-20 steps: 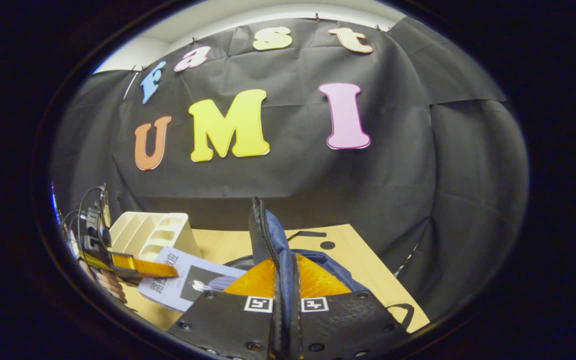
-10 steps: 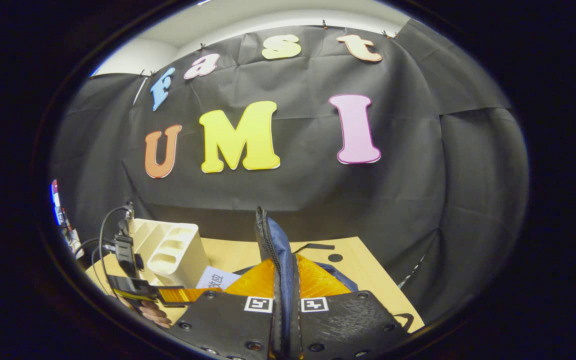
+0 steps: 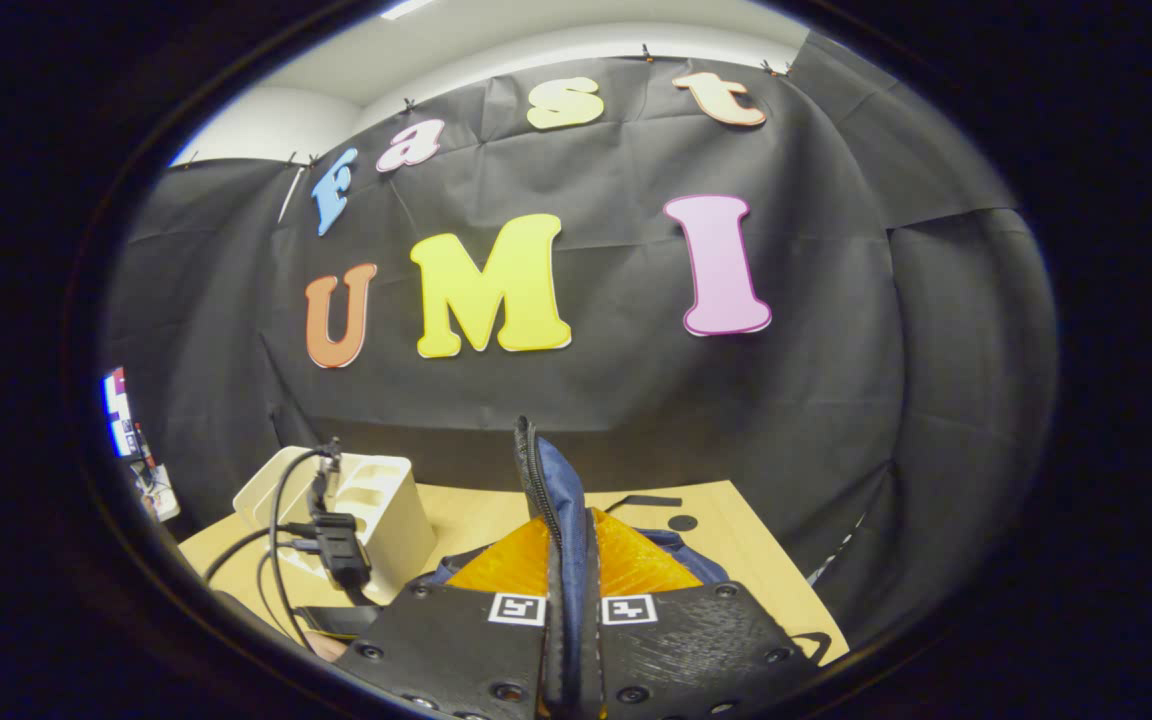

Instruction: Open the schoolbag, grab two books from the bookshelf and put them into the schoolbag.

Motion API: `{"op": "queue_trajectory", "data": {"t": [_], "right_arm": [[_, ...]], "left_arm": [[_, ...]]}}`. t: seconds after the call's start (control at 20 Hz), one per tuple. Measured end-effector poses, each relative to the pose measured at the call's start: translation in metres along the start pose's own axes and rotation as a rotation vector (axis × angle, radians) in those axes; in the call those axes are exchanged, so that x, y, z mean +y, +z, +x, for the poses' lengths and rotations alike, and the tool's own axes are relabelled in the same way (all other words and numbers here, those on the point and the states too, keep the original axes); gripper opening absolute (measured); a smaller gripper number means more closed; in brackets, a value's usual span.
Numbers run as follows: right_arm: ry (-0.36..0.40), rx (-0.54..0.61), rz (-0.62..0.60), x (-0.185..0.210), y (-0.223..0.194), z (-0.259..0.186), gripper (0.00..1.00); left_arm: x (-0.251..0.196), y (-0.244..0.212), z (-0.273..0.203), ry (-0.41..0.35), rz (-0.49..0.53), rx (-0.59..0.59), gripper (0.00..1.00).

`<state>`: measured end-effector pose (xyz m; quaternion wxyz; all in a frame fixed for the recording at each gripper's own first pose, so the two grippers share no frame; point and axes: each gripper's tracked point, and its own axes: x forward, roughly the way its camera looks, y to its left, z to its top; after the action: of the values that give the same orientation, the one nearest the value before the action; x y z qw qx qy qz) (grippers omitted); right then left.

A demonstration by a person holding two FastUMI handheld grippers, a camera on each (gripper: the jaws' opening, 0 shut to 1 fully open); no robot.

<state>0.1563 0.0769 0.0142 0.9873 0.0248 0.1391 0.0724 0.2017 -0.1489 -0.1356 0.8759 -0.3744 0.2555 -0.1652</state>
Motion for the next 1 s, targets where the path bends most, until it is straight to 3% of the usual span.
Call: {"op": "queue_trajectory", "data": {"t": [0.3,0.4,0.5,0.55,0.85,1.0], "right_arm": [[0.001,0.005,0.021,-0.009,-0.008,0.002,0.06],[-0.001,0.013,0.031,-0.010,-0.011,0.004,0.06],[-0.009,0.023,0.035,-0.013,-0.015,0.005,0.06],[-0.013,0.032,0.037,-0.014,-0.018,0.006,0.06],[-0.050,0.052,0.040,-0.021,-0.027,0.004,0.06],[-0.066,0.072,0.044,-0.023,-0.036,0.003,0.06]], "left_arm": [[0.002,-0.005,0.008,0.024,-0.011,-0.024,0.45],[0.012,-0.009,0.009,0.067,0.001,-0.017,0.47],[0.041,-0.017,0.010,0.191,0.021,0.024,0.57],[0.039,-0.016,0.014,0.185,0.020,0.024,0.70],[0.043,-0.013,0.007,0.221,0.167,0.062,0.83],[0.064,0.005,-0.006,0.346,0.330,0.040,0.87]]}}
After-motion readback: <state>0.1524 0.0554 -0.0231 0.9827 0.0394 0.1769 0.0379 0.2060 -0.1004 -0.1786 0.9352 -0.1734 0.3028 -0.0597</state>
